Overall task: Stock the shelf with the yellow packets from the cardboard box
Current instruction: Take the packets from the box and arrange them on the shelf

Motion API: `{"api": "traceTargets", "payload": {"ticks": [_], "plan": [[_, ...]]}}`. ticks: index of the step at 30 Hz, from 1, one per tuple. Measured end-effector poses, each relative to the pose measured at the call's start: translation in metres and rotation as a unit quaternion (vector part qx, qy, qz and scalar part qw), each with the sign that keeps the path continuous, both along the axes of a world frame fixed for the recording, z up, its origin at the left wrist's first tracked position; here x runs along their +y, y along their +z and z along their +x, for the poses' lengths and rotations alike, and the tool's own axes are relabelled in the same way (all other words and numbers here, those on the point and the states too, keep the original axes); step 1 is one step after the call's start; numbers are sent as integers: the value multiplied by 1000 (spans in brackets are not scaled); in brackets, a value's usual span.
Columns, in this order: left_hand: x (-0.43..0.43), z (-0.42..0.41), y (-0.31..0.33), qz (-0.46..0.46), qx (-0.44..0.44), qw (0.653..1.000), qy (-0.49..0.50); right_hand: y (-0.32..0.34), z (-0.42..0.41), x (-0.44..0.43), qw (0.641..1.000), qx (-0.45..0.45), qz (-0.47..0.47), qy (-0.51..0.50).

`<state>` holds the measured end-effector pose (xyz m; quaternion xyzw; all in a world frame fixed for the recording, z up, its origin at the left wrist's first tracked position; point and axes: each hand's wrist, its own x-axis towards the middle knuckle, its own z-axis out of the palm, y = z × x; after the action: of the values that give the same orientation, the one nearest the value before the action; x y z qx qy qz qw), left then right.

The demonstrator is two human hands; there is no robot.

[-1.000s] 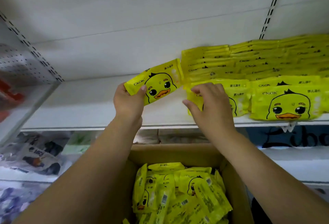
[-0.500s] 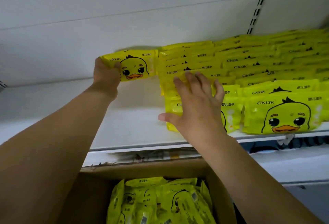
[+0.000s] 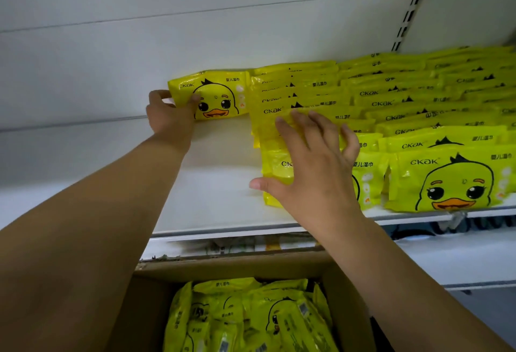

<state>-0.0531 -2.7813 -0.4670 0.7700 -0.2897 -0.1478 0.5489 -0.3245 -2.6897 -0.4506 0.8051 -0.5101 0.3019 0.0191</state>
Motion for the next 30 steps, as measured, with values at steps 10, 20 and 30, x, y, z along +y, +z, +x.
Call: {"api": "traceTargets", "payload": {"ticks": [10, 20, 30], "plan": [[91, -29, 27, -1, -22, 999, -39, -4, -5, 39, 987, -74, -93, 111], [304, -47, -9, 186, -316, 906, -211, -29, -18, 143, 972, -75, 75, 210], [455, -49, -66, 357, -246, 891, -136, -122, -18, 210, 841, -32, 525, 128]]}}
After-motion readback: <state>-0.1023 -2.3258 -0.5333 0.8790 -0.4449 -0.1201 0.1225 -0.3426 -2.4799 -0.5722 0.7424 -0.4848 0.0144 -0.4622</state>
